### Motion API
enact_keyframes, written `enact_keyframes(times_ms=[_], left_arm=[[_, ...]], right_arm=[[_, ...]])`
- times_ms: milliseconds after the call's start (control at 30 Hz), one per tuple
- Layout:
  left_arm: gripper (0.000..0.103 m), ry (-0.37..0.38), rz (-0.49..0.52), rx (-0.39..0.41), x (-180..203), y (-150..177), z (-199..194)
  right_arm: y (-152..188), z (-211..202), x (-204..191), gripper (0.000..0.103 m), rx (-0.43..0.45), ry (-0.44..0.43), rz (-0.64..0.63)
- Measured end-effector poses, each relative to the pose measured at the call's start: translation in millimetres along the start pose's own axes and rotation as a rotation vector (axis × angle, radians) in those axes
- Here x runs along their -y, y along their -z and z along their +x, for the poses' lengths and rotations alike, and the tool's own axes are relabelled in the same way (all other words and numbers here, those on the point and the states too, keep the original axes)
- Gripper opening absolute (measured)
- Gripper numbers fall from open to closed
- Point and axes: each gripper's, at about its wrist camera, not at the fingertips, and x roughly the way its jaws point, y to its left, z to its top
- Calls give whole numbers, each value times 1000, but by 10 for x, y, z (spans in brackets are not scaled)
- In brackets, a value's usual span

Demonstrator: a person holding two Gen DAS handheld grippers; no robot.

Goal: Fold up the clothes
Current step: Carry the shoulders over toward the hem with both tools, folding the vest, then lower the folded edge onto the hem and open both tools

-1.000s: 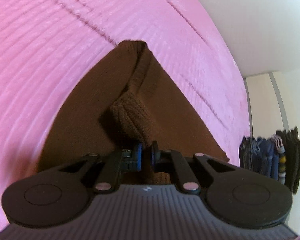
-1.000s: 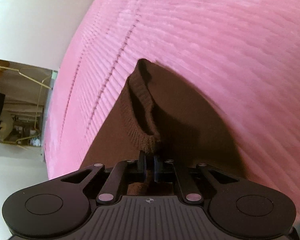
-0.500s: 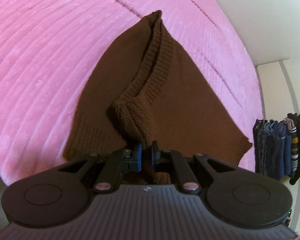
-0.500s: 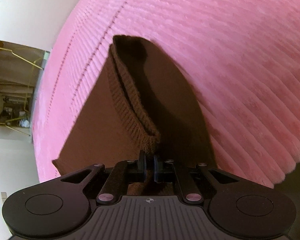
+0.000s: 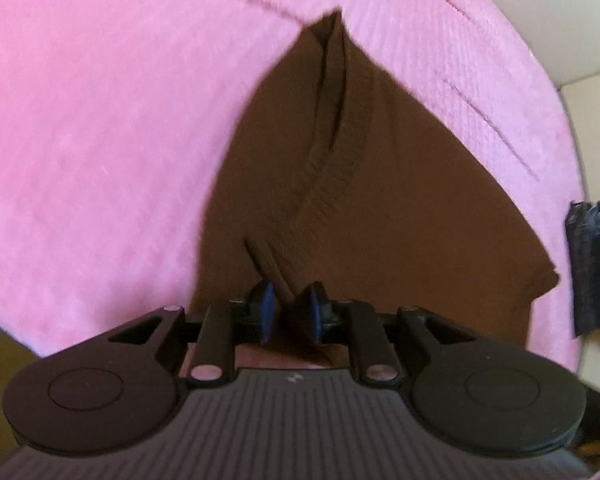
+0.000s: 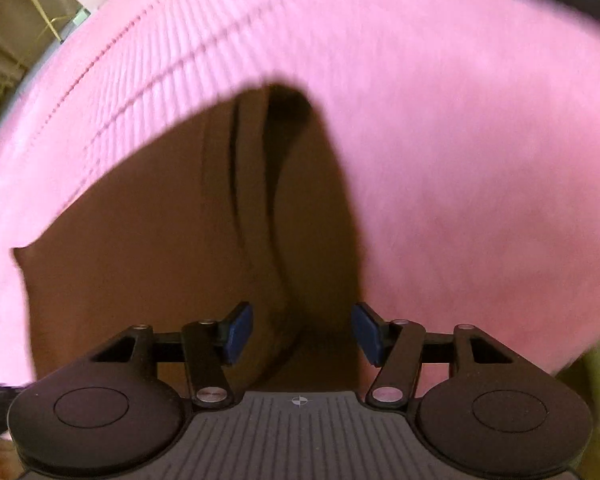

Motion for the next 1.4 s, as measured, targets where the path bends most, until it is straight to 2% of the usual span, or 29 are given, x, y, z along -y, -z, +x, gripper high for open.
enact_keyframes(times_ms=[67, 167, 233, 300, 333, 400, 467, 567, 600, 767, 800, 933, 1033, 1133, 1200, 1233, 1400], left_arm=[[14, -20, 29, 25, 37, -100, -78], [14, -18, 111, 97, 143, -315, -111], [14, 1, 180, 134, 299, -481, -23], [14, 40, 241, 168, 448, -610, 87], [14, 56, 272, 183, 539, -673, 154], [15, 77, 327, 215, 679, -772, 290], [14, 76, 338, 237, 709, -840, 448], [14, 62, 310, 224, 623, -891, 585], [11, 58, 300, 219, 592, -907, 628], [11, 39, 257, 202, 465, -947, 749], [13, 44, 254, 206, 466, -893, 658], [13, 67, 249, 189, 478, -524, 331], [13, 74, 265, 134, 490, -111, 197], [13, 22, 285, 53, 474, 267, 260], [13, -23, 263, 24, 411, 420, 296], [13, -34, 253, 35, 421, 445, 286], [15, -101, 275, 23, 608, 394, 102]], right_arm=[[-143, -76, -81, 58, 88, 18, -44], [-332, -79, -261, 58, 191, -19, -103], [-429, 0, -418, 58, 229, -53, -143], [-516, 124, -570, 43, 262, -83, -186], [-548, 202, -628, 42, 276, -84, -207], [-595, 386, -689, 42, 304, -57, -247], [-659, 595, -650, 42, 314, -2, -260], [-780, 943, -431, 42, 229, 59, -240], [-807, 989, -360, 42, 213, 54, -234], [-743, 659, -407, 42, 236, 29, -257], [-660, 550, -448, 42, 235, 19, -256], [-247, 236, -638, 42, 193, -52, -270], [136, 200, -740, 42, 112, -77, -316], [452, 380, -762, 42, -3, -35, -345], [508, 459, -796, 42, -21, -8, -370], [524, 480, -820, 42, -20, 2, -386], [389, 296, -889, 42, -62, 5, -366]])
